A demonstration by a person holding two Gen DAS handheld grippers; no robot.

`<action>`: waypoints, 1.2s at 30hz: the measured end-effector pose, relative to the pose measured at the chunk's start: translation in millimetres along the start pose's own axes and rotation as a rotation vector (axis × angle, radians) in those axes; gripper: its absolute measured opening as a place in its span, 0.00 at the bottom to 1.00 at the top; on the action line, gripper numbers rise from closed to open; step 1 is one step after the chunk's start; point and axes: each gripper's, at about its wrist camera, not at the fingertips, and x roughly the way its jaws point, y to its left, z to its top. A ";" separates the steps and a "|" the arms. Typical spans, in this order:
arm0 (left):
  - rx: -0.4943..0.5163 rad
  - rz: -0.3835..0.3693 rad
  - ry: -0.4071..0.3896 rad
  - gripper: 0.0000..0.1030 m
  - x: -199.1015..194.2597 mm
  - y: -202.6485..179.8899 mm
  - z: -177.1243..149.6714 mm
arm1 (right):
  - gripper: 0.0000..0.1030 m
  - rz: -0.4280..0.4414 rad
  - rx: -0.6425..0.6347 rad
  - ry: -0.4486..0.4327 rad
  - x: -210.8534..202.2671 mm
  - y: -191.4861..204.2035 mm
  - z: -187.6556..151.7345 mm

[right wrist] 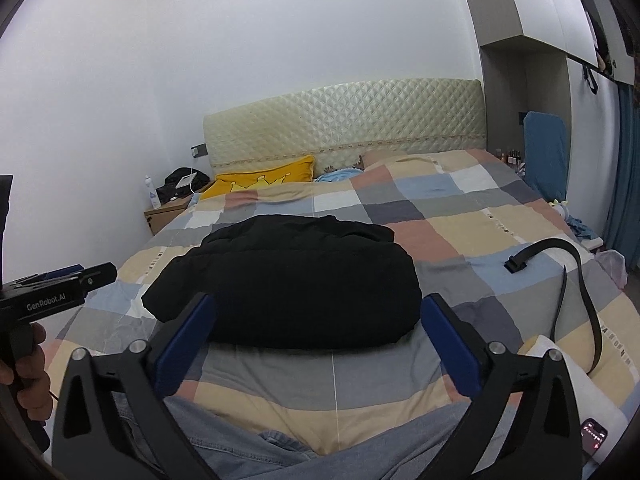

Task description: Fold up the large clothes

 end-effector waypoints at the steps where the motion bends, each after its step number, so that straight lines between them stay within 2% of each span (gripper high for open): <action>1: -0.001 0.002 0.002 0.69 -0.2 0.3 -0.5 | 0.99 -0.001 -0.003 0.002 0.6 -0.4 -0.3; 12: -0.035 0.013 0.019 0.69 0.3 7.9 -5.9 | 1.00 0.006 -0.014 0.033 7.1 1.2 -4.9; 21: -0.044 0.006 0.038 0.69 4.4 9.5 -8.6 | 1.00 -0.004 -0.040 0.025 8.8 5.4 -2.1; 36: -0.029 0.019 0.047 0.70 4.0 10.7 -12.0 | 1.00 -0.013 -0.049 0.034 12.9 10.1 3.1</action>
